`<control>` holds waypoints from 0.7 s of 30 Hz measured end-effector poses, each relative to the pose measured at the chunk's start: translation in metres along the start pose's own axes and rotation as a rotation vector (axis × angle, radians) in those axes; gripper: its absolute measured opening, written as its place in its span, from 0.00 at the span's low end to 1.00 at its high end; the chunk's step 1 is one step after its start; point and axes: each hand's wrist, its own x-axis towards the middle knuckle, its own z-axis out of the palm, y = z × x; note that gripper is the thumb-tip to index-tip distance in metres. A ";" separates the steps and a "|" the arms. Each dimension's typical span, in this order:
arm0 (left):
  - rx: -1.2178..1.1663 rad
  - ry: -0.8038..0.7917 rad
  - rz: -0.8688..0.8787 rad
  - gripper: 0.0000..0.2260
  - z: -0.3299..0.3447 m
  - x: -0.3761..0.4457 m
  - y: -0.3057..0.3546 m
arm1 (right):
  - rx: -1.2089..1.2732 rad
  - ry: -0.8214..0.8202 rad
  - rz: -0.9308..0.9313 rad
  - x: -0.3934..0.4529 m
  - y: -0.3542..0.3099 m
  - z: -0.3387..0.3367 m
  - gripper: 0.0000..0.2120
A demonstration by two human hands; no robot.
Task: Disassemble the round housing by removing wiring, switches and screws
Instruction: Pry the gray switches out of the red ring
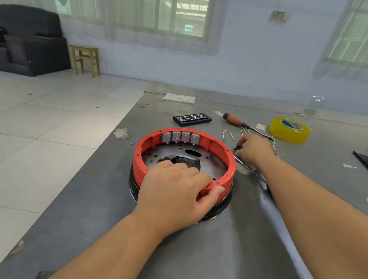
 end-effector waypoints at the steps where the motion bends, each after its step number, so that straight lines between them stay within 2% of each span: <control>1: -0.003 -0.004 0.002 0.20 0.000 0.000 0.000 | 0.015 -0.019 0.005 -0.001 0.000 -0.002 0.16; 4: -0.006 -0.040 0.010 0.22 0.001 -0.001 -0.002 | 0.118 -0.013 0.041 -0.011 -0.002 -0.011 0.21; 9: -0.025 -0.061 0.027 0.21 -0.003 0.001 -0.004 | 0.570 0.190 -0.069 -0.055 -0.022 -0.019 0.08; 12: -0.066 -0.061 0.060 0.19 -0.008 0.000 -0.009 | 0.728 0.022 -0.138 -0.084 -0.036 -0.007 0.17; 13: -0.077 -0.059 0.073 0.18 -0.011 -0.001 -0.013 | 0.775 -0.054 -0.106 -0.091 -0.039 -0.002 0.20; 15: -0.104 -0.050 0.096 0.18 -0.015 -0.004 -0.022 | 0.867 -0.136 -0.002 -0.102 -0.041 0.004 0.19; 18: -0.132 -0.022 0.086 0.14 -0.023 -0.008 -0.032 | 0.883 -0.098 0.065 -0.120 -0.048 0.007 0.14; 21: -0.134 -0.030 -0.008 0.13 -0.036 -0.009 -0.036 | 0.811 -0.026 0.028 -0.139 -0.058 0.012 0.13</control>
